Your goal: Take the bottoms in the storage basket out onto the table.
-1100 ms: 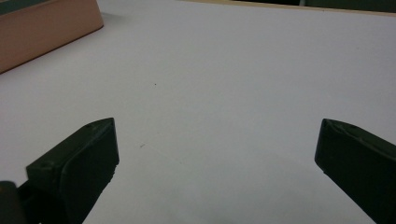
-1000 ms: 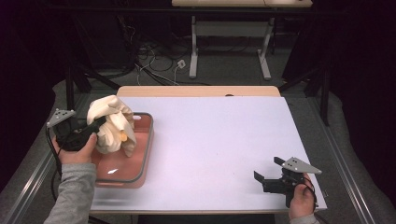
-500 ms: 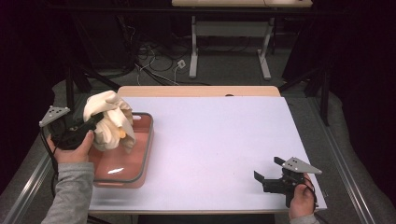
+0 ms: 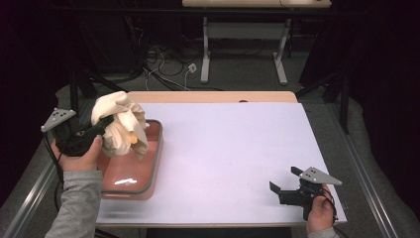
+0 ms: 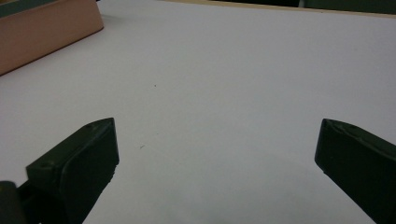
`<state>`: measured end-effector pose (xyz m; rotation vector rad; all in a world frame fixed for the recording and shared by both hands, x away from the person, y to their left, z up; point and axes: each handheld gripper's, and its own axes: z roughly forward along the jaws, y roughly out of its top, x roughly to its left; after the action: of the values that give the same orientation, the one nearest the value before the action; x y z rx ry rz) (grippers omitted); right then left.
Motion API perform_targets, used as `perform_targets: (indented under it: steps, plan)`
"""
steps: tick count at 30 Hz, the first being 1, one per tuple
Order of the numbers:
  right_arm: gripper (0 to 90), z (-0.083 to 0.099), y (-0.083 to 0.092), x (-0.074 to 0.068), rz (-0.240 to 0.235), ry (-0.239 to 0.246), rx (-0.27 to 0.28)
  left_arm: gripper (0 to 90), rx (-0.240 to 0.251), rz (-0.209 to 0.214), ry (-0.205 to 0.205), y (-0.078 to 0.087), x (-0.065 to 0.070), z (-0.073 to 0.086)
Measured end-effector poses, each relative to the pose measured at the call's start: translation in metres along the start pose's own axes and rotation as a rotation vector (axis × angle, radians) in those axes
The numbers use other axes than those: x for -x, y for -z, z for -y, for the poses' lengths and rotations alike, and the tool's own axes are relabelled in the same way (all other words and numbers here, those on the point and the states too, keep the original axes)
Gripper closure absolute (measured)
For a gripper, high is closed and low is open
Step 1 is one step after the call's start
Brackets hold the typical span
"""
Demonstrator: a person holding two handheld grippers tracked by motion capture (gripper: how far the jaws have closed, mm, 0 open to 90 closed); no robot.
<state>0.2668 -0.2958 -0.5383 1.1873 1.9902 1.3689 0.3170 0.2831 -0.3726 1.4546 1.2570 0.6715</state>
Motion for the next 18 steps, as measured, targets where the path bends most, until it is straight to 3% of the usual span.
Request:
perform_targets:
  steps: [18]
  plan:
    - [0.0,0.0,0.0,0.001,0.001,-0.001,0.0,78.8,0.032,0.092,-0.024,-0.01,0.038,-0.017]
